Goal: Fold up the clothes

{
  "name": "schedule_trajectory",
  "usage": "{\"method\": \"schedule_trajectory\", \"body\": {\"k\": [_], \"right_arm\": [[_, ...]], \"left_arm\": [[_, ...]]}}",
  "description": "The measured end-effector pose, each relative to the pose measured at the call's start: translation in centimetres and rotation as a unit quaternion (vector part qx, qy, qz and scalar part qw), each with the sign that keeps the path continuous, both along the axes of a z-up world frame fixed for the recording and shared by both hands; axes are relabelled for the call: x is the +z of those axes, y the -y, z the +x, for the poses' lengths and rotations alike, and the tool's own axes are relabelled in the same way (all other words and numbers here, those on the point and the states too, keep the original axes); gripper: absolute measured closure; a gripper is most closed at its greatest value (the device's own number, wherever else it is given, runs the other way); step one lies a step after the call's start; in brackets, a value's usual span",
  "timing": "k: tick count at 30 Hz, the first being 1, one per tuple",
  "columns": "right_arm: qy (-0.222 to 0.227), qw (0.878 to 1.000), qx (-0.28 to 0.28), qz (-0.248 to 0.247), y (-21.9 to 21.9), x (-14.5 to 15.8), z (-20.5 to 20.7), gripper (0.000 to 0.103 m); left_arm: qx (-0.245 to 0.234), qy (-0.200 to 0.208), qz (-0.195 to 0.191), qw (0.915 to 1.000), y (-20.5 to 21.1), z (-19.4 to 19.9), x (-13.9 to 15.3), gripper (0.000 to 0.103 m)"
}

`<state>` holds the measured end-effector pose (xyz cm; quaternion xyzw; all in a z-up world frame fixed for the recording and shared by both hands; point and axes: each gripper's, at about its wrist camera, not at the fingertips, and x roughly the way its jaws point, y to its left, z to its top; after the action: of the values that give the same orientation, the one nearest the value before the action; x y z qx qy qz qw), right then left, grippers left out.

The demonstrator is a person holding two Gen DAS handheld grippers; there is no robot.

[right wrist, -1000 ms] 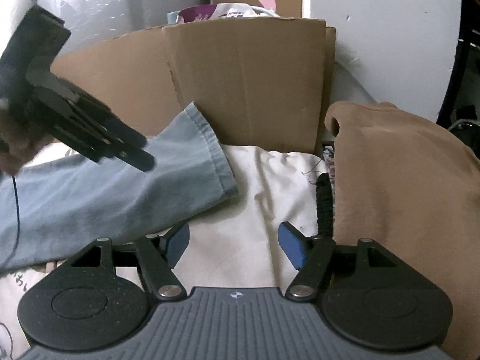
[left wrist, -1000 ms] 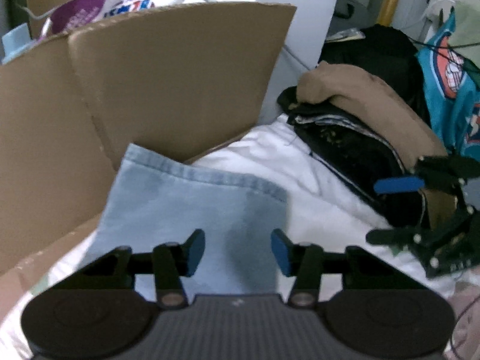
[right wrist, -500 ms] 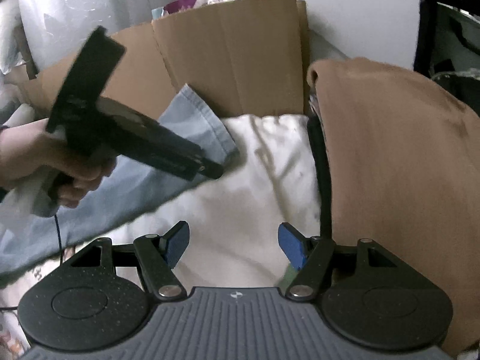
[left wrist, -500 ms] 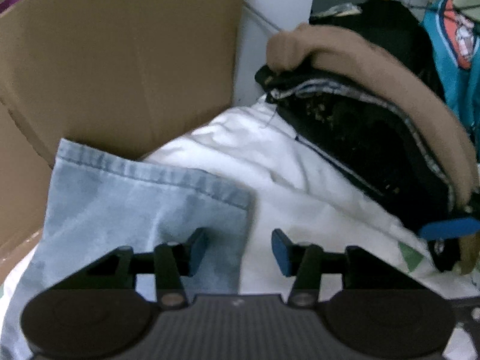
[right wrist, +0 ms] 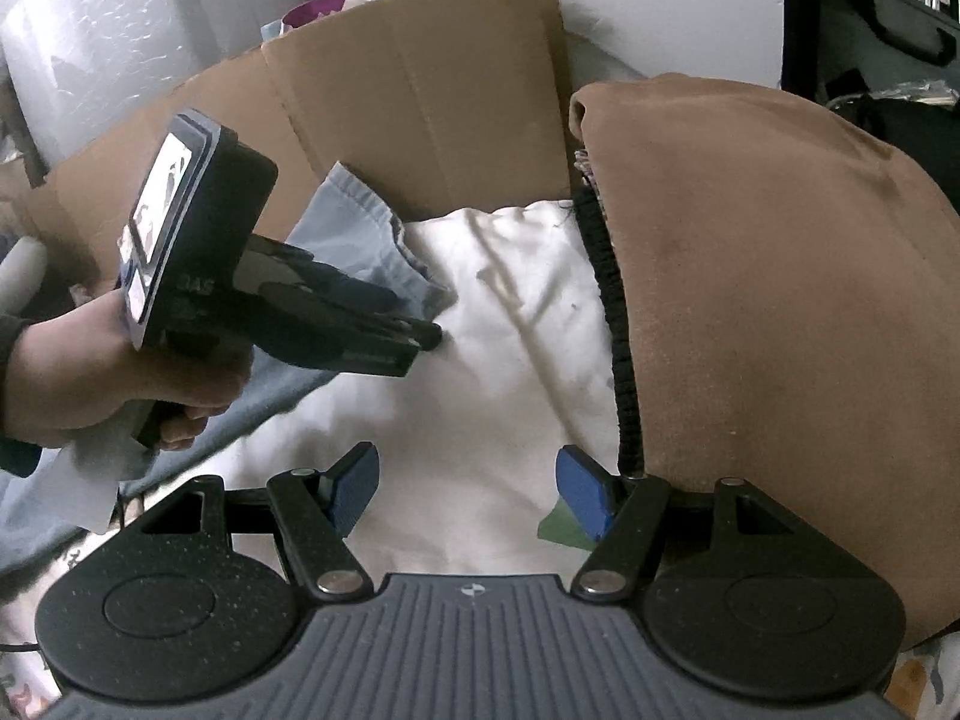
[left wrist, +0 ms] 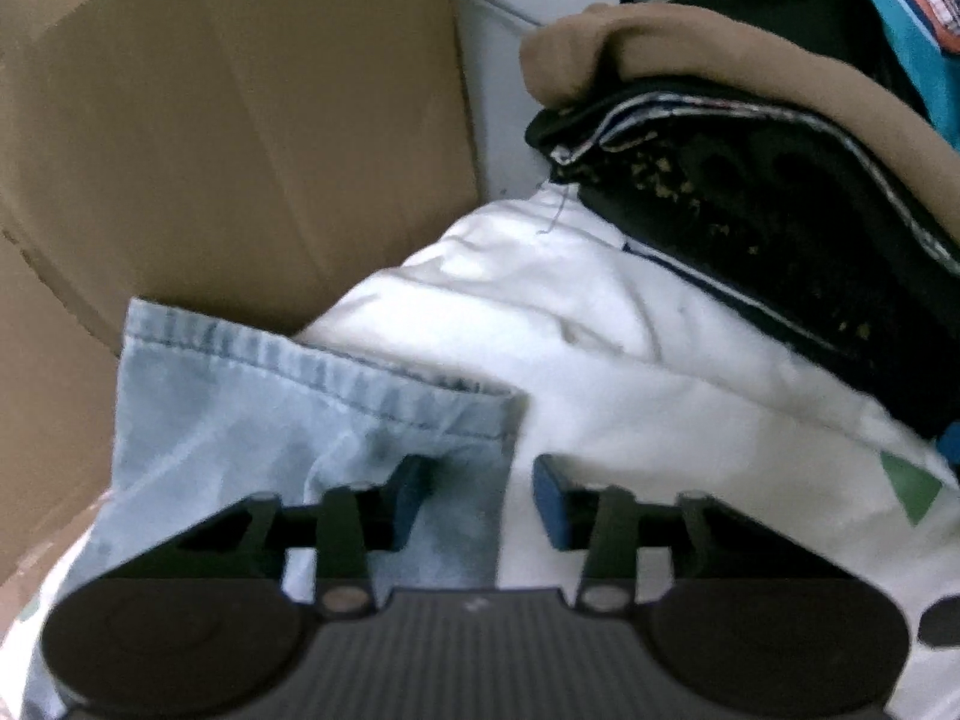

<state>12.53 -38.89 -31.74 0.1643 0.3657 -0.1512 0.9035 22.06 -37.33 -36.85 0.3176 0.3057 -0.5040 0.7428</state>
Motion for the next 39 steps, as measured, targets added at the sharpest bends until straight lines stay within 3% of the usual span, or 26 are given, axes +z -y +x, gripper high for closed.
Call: {"method": "schedule_trajectory", "body": {"k": [3, 8, 12, 19, 26, 35, 39], "right_arm": [[0.001, 1.000, -0.002, 0.004, 0.0, -0.1, -0.1, 0.031], [0.002, 1.000, -0.001, 0.009, 0.0, -0.4, 0.2, 0.031], [0.016, 1.000, -0.016, 0.020, 0.4, -0.4, 0.8, 0.031], [0.038, 0.999, -0.022, 0.031, 0.3, -0.4, 2.5, 0.032], [0.041, 0.998, 0.015, 0.036, 0.0, -0.9, 6.0, 0.038], [0.046, 0.997, 0.068, 0.003, -0.1, -1.1, 12.3, 0.039], [0.047, 0.996, 0.080, -0.005, -0.1, -1.2, 14.8, 0.046]], "left_arm": [[0.001, -0.009, 0.005, 0.9999, -0.7, 0.0, 0.4, 0.066], [-0.034, 0.026, 0.022, 0.9988, -0.7, -0.7, 0.1, 0.068], [-0.044, 0.027, 0.031, 0.9982, -0.4, -0.5, 0.4, 0.099], [-0.041, -0.053, -0.010, 0.9977, -1.8, 1.5, 4.1, 0.101], [0.005, -0.108, -0.048, 0.9930, -3.7, 4.0, 6.9, 0.102], [0.038, -0.149, -0.076, 0.9852, -4.1, 7.3, 8.8, 0.102], [0.055, -0.172, -0.077, 0.9806, -4.5, 8.6, 9.5, 0.102]]}}
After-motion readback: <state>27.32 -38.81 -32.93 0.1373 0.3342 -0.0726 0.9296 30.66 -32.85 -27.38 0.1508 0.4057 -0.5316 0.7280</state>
